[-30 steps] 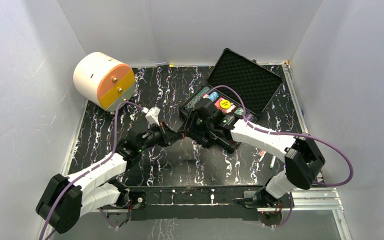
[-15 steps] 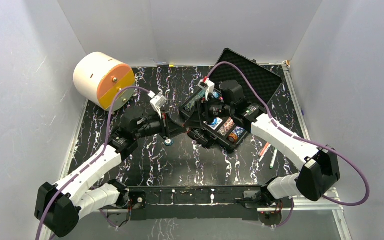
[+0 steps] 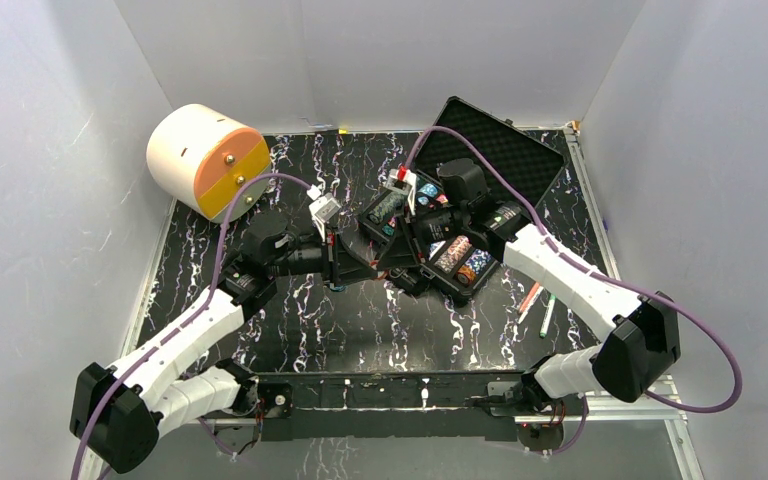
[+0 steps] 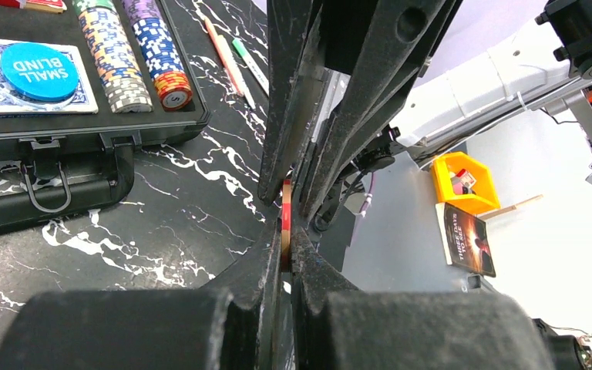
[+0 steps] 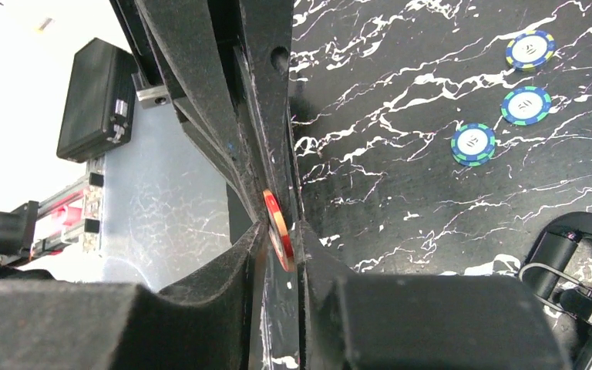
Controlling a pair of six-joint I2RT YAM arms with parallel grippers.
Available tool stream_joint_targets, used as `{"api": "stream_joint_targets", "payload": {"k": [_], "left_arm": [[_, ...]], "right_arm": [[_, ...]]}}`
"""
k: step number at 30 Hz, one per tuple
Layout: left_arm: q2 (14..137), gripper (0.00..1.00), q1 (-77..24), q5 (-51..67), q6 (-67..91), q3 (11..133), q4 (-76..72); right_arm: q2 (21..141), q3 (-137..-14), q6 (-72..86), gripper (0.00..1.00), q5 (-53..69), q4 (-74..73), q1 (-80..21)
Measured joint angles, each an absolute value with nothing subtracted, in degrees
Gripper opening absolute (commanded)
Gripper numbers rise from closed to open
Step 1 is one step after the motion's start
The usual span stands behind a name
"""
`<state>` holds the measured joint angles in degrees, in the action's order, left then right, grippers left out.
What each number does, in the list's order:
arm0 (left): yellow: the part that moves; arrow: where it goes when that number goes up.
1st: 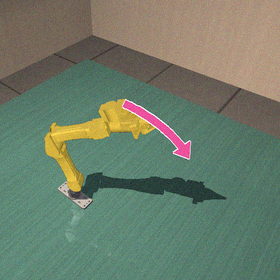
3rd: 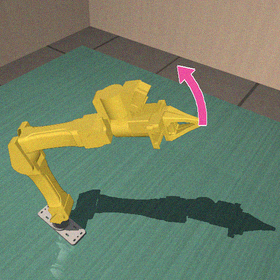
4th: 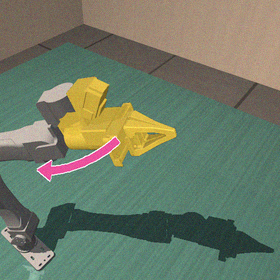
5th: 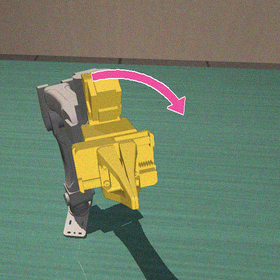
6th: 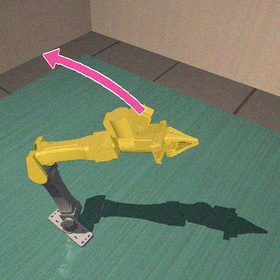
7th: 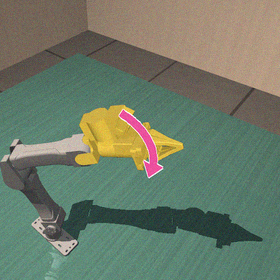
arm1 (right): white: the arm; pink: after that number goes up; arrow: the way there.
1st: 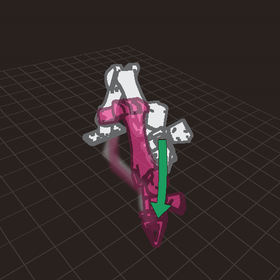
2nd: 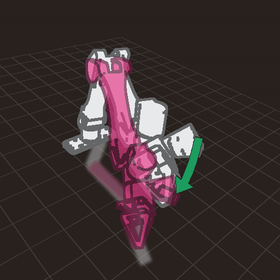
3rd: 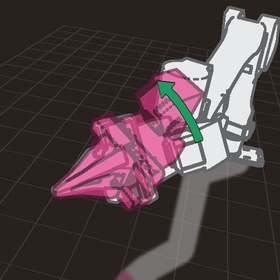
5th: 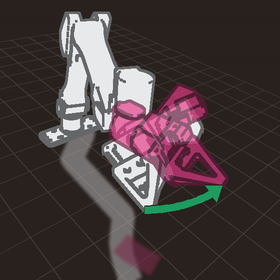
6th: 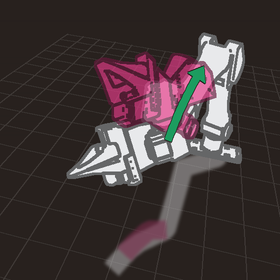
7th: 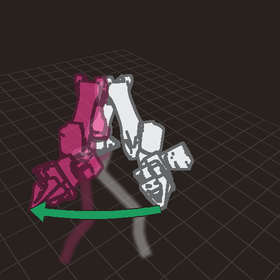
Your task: Pack up texas hold em set
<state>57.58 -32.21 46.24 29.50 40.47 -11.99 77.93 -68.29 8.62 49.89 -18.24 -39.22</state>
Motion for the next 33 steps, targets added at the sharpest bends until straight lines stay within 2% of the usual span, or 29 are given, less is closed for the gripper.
{"api": "stream_joint_targets", "payload": {"k": [2,5,6,7,8,10,12,14,16,19,30,32,33], "left_arm": [[57.58,0.0,-32.21,46.3,29.41,40.47,-11.99],[57.58,0.0,-32.21,46.5,29.28,40.49,-11.92],[57.6,0.0,-32.21,46.5,29.12,40.49,-11.9],[57.6,0.12,-32.21,46.61,28.95,40.49,-11.68],[57.6,0.5,-32.14,46.81,28.86,40.49,-11.6],[57.6,0.73,-32.1,45.43,28.25,40.56,-11.05],[56.95,0.81,-32.08,38.94,27.83,40.62,-7.6],[53.3,0.83,-31.92,23.55,28.18,40.1,-1.5],[50.02,0.84,-31.77,14.61,28.91,39.66,2.26],[48.38,0.85,-31.44,3.16,30.3,38.92,6.57],[48.62,0.86,-31.29,-1.3,30.92,38.83,8.32],[48.75,0.86,-31.29,-1.41,30.92,38.83,8.32],[48.88,0.86,-31.29,-1.43,30.92,38.83,8.32]], "right_arm": [[78.17,-68.71,6.98,0.24,50.37,-19.94,-39.22],[78.76,-69.28,4.89,0.0,51.16,-21.93,-39.22],[78.94,-69.47,4.27,0.0,51.33,-22.13,-39.16],[79.15,-69.71,3.86,0.0,51.79,-22.57,-39.11],[79.24,-69.97,3.07,0.0,52.01,-22.92,-39.11],[79.22,-70.11,2.55,0.0,49.34,-23.07,-39.24],[79.15,-70.11,0.86,0.0,41.78,-24.12,-39.33],[77.23,-68.9,-3.88,0.0,26.76,-27.33,-39.33],[74.63,-65.95,-6.76,0.0,14.13,-32.03,-39.33],[76.84,-62.96,-9.28,0.0,-1.43,-39.97,-39.31],[79.59,-60.14,-11.18,0.0,-11.03,-44.6,-39.05],[80.29,-60.12,-11.18,0.09,-11.42,-44.77,-39.05],[80.75,-60.12,-11.16,0.16,-11.57,-44.75,-39.05]]}}
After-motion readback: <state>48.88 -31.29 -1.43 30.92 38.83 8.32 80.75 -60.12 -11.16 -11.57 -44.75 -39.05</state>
